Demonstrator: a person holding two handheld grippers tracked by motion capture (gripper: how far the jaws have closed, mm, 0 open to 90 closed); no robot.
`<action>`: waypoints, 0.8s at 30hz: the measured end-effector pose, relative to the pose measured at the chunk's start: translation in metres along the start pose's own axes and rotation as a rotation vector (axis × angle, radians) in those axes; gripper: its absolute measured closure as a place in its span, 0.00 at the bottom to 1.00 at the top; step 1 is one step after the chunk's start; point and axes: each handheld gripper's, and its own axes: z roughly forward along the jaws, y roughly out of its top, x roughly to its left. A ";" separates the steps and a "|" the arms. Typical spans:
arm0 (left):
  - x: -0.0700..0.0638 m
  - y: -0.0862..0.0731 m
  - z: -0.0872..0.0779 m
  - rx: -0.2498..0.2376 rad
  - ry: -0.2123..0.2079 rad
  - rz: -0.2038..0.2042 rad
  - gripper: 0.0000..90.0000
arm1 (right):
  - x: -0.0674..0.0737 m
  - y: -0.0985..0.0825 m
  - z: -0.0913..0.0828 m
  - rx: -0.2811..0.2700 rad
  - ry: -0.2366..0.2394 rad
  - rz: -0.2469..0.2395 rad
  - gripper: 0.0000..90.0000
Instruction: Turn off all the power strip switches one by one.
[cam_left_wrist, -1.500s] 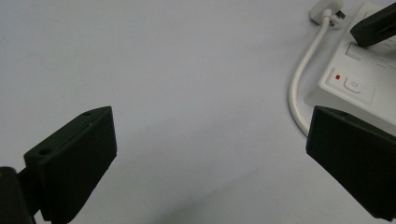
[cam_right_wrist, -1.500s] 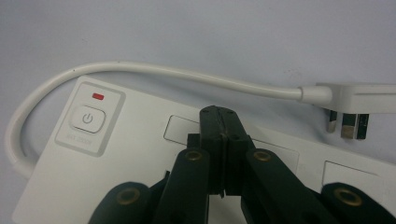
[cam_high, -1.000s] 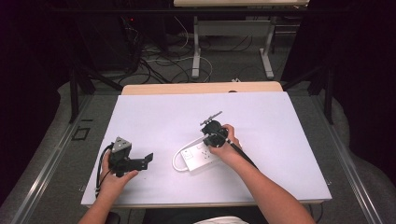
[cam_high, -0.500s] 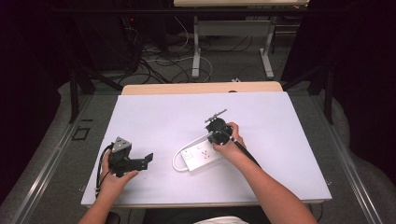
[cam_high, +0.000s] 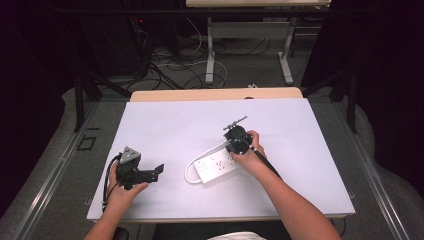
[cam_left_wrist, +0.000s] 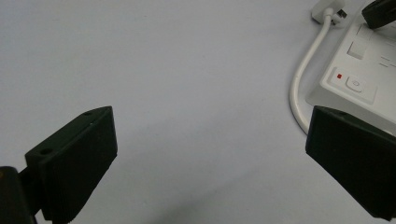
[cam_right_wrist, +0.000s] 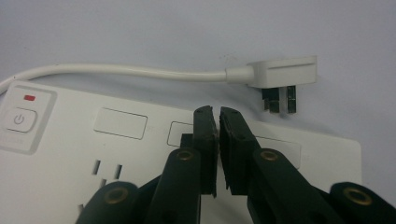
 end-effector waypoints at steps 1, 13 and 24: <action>0.000 0.000 0.000 0.000 0.000 -0.001 0.02 | 0.002 0.000 0.000 0.002 -0.005 0.014 0.96; -0.001 0.000 0.000 0.005 -0.001 -0.005 0.02 | 0.002 -0.001 0.002 -0.023 -0.003 0.001 0.96; -0.001 0.000 0.001 0.003 -0.002 -0.007 0.02 | 0.002 -0.001 0.001 -0.013 -0.005 0.003 0.96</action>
